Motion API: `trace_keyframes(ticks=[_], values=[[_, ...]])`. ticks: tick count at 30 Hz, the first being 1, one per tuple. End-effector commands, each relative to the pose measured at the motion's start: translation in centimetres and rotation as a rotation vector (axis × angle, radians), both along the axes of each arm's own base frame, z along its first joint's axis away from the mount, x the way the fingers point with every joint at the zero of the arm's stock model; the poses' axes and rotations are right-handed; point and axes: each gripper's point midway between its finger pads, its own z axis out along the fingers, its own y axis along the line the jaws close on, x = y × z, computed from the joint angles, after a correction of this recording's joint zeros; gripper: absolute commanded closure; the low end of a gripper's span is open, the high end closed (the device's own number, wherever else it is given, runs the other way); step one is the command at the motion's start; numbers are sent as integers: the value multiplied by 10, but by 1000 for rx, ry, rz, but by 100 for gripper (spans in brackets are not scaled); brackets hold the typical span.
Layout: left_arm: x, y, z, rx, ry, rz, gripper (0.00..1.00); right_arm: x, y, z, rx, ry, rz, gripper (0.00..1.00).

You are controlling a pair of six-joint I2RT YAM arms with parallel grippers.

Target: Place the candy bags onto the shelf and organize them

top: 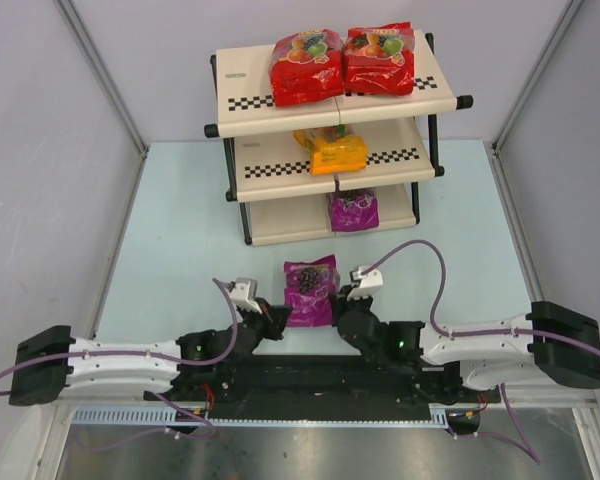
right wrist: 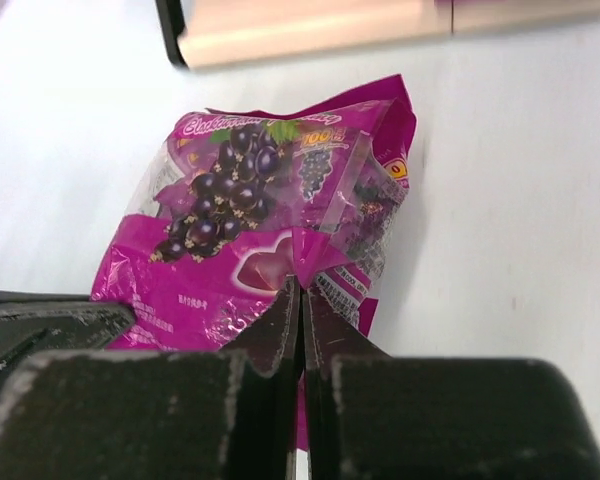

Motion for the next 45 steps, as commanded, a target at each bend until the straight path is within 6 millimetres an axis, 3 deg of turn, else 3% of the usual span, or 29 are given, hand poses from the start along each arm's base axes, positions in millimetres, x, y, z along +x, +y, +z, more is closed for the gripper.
trace_keyframes(ticks=[1,3,4,6,7,9,12,13,15,16,19,22,23,25,26,34,45], values=[[38,6,63,-60,-138,92,100,35,9,59,71,-156,58,100],[56,13,73,-74,-168,122,100,53,9,62,51,-183,94,100],[64,14,76,-52,-185,126,100,60,13,72,86,-213,103,100],[84,19,85,-56,-211,149,100,77,15,68,58,-225,125,100],[99,23,84,-18,-220,174,100,84,20,79,80,-246,122,100],[113,22,93,-16,-243,180,100,100,22,73,38,-254,120,100],[139,16,100,15,-270,181,100,125,25,86,73,-293,114,100],[149,16,109,9,-289,185,100,132,33,81,67,-287,140,100],[163,11,105,27,-288,182,100,153,28,84,69,-308,118,100],[171,9,113,18,-303,182,100,159,32,73,51,-297,137,100],[191,4,115,22,-315,186,100,184,34,84,58,-330,134,100],[208,0,111,33,-312,180,100,208,37,80,52,-332,138,100],[212,-2,114,24,-322,174,100,214,39,70,38,-321,145,100],[223,1,105,34,-308,184,100,222,46,75,42,-340,160,100],[226,1,104,31,-311,185,100,229,46,65,19,-332,159,100],[259,6,87,36,-284,185,100,262,55,61,10,-354,148,100],[275,-3,78,28,-269,164,100,287,44,59,7,-369,75,99]])
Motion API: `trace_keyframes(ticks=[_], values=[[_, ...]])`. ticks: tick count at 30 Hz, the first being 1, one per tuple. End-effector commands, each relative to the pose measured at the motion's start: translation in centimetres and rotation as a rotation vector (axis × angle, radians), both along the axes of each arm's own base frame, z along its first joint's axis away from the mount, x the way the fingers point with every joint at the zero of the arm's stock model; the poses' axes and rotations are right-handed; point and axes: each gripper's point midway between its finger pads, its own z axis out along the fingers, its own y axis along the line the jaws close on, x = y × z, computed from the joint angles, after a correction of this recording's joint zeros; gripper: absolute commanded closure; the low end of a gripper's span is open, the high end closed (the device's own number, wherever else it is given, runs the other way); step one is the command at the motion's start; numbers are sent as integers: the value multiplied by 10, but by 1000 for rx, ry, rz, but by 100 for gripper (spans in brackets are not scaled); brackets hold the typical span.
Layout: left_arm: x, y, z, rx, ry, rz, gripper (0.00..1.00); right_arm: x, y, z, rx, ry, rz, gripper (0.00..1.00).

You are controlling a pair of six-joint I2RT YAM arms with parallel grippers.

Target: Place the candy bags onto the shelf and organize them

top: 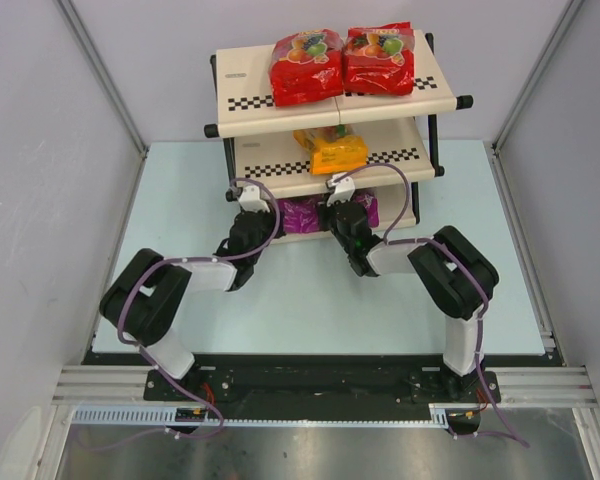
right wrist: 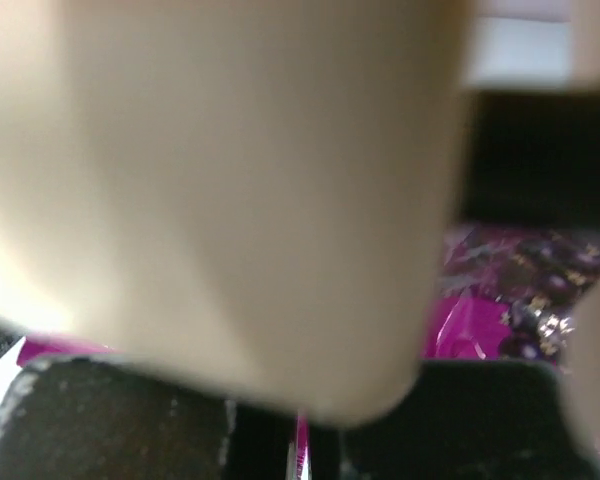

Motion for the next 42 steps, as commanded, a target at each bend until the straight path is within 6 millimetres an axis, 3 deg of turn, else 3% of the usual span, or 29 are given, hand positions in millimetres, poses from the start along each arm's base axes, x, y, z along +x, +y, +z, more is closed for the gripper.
trace_keyframes(ticks=[1,2,3,4,5,7,8,11,12,13,14,15,16,17,18,20,21,22,23,24,26,27,28,31,32,34,35,36,42], values=[[11,-30,46,-102,-125,-97,100,19,10,49,106,-133,-8,89],[11,-31,44,-107,-119,-103,100,19,9,49,103,-126,-9,66],[7,-31,40,-108,-111,-106,93,18,9,50,101,-122,-8,59],[5,-29,43,-116,-117,-103,81,17,8,48,95,-113,-5,56],[3,-25,43,-126,-116,-91,54,14,8,55,97,-117,0,50],[-7,-16,48,-135,-120,-70,41,4,8,51,86,-112,8,44],[-9,-11,49,-138,-118,-50,30,-1,8,59,92,-131,12,42],[-26,0,60,-153,-128,-41,17,-15,5,63,94,-131,10,38],[-31,5,54,-145,-114,-33,14,-22,2,57,88,-117,10,37],[-38,9,64,-152,-122,-30,13,-28,2,55,87,-110,16,37],[-42,12,65,-157,-118,-25,12,-38,5,57,90,-110,29,36],[-51,18,53,-144,-86,-18,11,-46,4,68,104,-126,28,36],[-60,22,68,-169,-118,-21,11,-57,1,62,93,-114,29,36],[-67,22,69,-182,-114,-24,10,-70,5,63,93,-110,38,36],[-77,25,59,-167,-80,-23,10,-82,3,77,112,-128,41,36],[-95,22,74,-179,-97,-44,7,-112,1,64,78,-91,38,35],[-102,26,63,-138,-45,-20,6,-125,-5,86,119,-110,29,35],[-108,27,63,-125,-33,-17,5,-140,-11,67,60,-58,25,34],[-121,24,80,-147,-56,-36,0,-147,-22,71,57,-51,-34,22],[-130,29,65,-104,5,-30,0,-170,-20,89,104,-49,-7,1],[-140,41,79,-134,23,11,0,-191,-46,72,40,16,-64,0],[-151,56,54,-59,127,51,0,-213,-44,70,86,55,-50,0],[-154,67,51,-61,160,106,0,-227,-64,79,108,70,-63,0],[-177,92,41,-32,246,169,0,-264,-100,71,179,137,-79,0],[-187,99,30,-14,281,174,0,-269,-112,67,197,142,-100,0],[-198,106,35,-99,265,182,0,-287,-126,56,200,187,-87,0],[-205,109,25,-107,284,180,0,-287,-140,64,258,175,-115,0],[-209,111,34,-165,246,169,0,-291,-150,56,220,176,-122,0],[-219,115,29,-239,203,143,0,-304,-156,59,262,154,-96,0]])
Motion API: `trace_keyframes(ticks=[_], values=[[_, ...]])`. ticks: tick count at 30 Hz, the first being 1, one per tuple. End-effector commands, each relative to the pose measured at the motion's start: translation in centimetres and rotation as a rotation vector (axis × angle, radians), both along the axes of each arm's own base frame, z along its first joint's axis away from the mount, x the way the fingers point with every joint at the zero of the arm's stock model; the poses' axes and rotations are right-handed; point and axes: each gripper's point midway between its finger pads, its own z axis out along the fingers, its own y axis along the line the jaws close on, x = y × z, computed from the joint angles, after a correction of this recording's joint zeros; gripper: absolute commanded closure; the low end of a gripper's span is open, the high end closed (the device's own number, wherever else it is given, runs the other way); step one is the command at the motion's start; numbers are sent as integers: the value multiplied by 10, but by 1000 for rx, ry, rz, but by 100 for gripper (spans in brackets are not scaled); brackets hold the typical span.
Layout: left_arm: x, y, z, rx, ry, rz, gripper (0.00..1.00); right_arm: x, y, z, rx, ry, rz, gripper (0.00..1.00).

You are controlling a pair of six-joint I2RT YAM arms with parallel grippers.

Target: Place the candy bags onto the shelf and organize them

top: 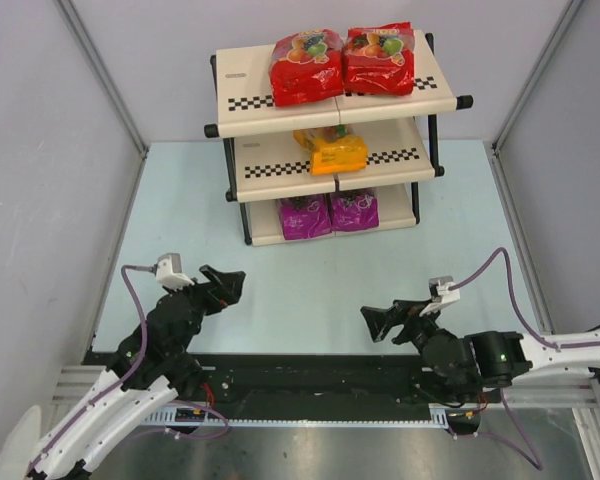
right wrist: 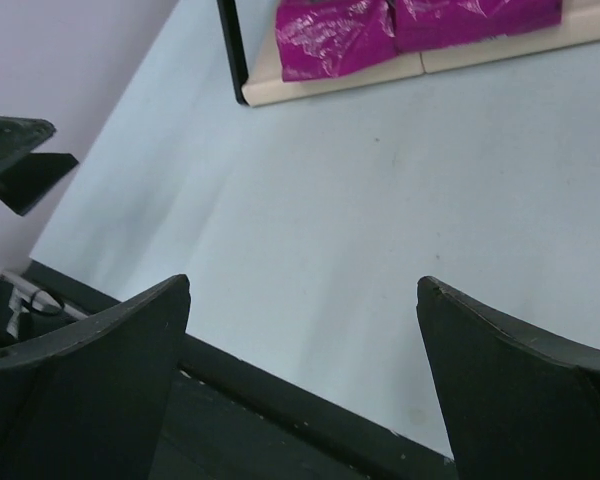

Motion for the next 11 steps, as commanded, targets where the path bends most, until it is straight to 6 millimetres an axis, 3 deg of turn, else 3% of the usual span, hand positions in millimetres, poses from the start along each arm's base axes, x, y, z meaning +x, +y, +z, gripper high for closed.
trace_keyframes(ticks=[1,7,11], values=[[-9,7,-21,9,53,12,0,8,-27,-14,-59,-34,-125,0],[-10,11,-19,65,65,10,0,10,-31,-19,-52,-33,-165,0],[-9,22,-11,0,23,78,0,10,-31,-18,-65,-40,-164,0]])
